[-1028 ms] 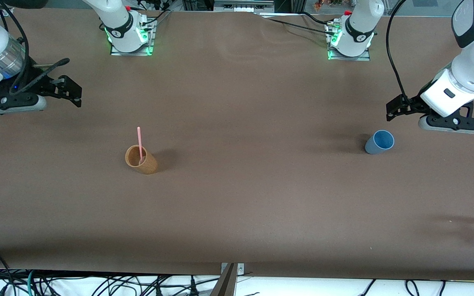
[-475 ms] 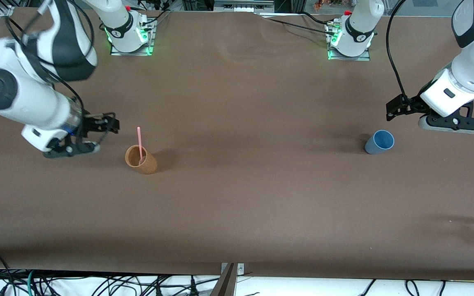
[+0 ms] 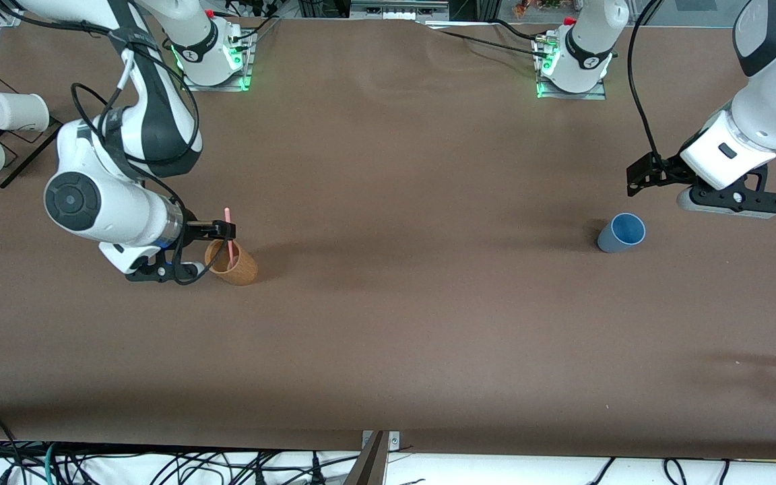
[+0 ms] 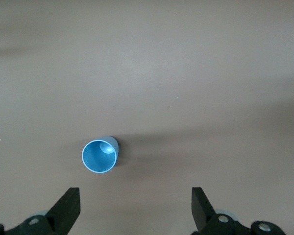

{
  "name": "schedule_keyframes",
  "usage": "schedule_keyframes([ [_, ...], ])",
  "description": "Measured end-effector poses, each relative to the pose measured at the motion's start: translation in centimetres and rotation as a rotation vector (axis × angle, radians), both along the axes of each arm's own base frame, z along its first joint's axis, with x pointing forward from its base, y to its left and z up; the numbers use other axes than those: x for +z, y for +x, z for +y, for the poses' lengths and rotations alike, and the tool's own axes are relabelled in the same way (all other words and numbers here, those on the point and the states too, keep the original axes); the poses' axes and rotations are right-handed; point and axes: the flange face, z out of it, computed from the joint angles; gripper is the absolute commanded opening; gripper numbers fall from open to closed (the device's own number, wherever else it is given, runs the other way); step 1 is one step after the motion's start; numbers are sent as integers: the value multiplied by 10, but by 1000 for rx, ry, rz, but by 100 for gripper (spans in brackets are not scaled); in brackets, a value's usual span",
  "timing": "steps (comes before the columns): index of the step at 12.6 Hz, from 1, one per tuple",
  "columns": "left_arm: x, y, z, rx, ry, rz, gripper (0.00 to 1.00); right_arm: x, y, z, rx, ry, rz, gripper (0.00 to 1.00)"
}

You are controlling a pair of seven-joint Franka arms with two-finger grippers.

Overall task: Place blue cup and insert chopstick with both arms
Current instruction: 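Lower the right gripper over the pink chopstick in the wooden cup, then close the right gripper on the pink chopstick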

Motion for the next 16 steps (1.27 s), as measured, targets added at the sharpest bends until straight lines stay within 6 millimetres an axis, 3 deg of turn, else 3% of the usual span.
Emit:
schedule_keyframes([
  [5,5,-1,-3,-6,1,3,100,-36,3,2,-48,6,41,65],
  [7,5,-1,-3,-6,1,3,100,-45,-1,2,-69,-2,60,64],
  [16,5,-1,-2,-4,1,5,100,-59,-9,0,-107,-17,96,30],
])
